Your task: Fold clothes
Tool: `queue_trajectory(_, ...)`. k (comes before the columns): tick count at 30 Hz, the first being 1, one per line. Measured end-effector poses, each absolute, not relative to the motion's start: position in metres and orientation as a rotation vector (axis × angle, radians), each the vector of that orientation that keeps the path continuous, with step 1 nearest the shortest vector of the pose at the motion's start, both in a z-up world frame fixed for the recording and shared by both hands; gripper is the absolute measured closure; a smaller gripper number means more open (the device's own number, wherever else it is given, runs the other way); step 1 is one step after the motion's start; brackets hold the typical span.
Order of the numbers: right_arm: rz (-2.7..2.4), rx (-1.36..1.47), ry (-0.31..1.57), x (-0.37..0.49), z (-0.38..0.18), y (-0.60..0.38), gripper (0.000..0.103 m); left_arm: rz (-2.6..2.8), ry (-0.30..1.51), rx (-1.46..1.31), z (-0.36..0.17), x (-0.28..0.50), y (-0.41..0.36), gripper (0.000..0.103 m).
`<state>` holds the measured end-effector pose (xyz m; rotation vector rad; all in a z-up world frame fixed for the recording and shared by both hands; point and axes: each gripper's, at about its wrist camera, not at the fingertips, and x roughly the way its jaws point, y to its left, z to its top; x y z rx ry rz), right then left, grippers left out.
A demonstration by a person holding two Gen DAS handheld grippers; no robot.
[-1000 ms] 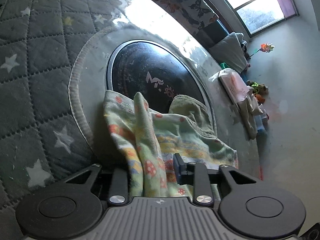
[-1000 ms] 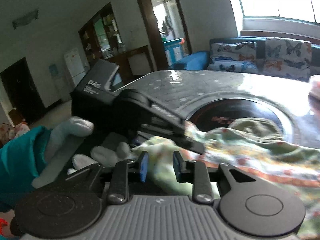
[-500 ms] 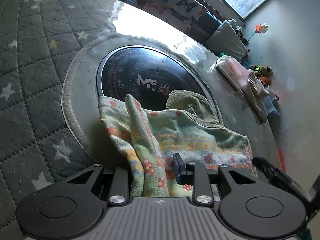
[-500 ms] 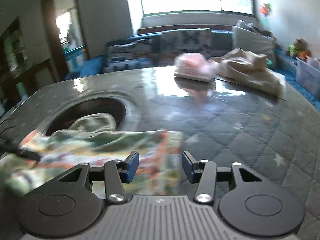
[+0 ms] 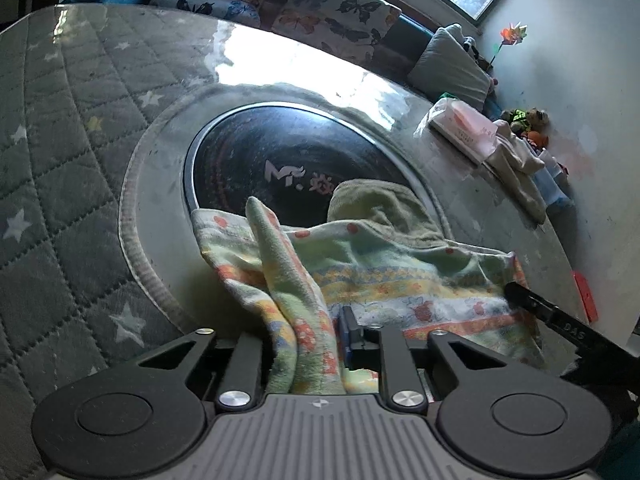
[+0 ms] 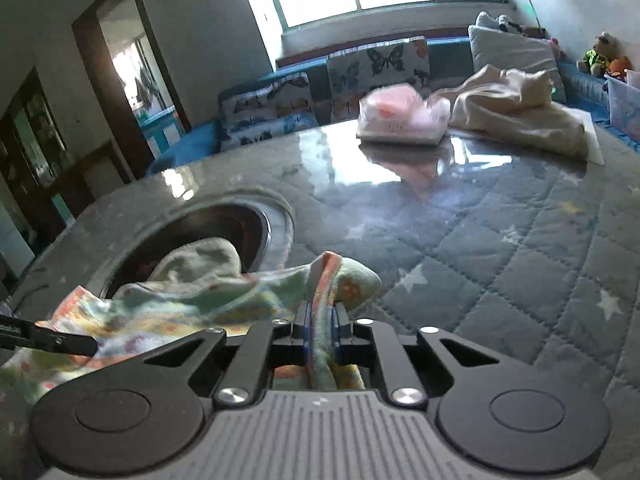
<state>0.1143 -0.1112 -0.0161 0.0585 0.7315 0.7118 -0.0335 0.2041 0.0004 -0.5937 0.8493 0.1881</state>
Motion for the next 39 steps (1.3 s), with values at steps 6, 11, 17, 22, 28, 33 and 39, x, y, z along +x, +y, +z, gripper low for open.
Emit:
queue_trajectory(6,0.724,0.071,0.644,0.093,0.015,-0.128,0.098,0.137,0.81,-0.533,0.023,-0.024,0.195,0.091)
queue_trajectory(11,0.709,0.068,0.585,0.079,0.038,-0.145,0.102,0.085,0.791,-0.474,0.04,-0.012,0.175,0.092)
queue_trajectory(17,0.653,0.075,0.584,0.077,0.042,-0.163,0.103,0.063,0.774,-0.435,0.05,-0.003,0.159,0.092)
queue_trajectory(22,0.615,0.139,0.688,0.095,0.013,-0.176,0.088,0.087,0.797,-0.449,0.043,-0.003,0.165,0.091)
queue_trajectory(28,0.609,0.169,0.752,0.116,-0.018,-0.177,0.06,0.112,0.822,-0.474,0.031,-0.005,0.174,0.091)
queue_trajectory(33,0.653,0.232,0.771,0.125,-0.034,-0.166,0.06,0.124,0.836,-0.483,0.024,-0.005,0.177,0.091)
queue_trajectory(39,0.717,0.248,0.805,0.121,-0.034,-0.148,0.094,0.129,0.842,-0.482,0.023,-0.005,0.177,0.091)
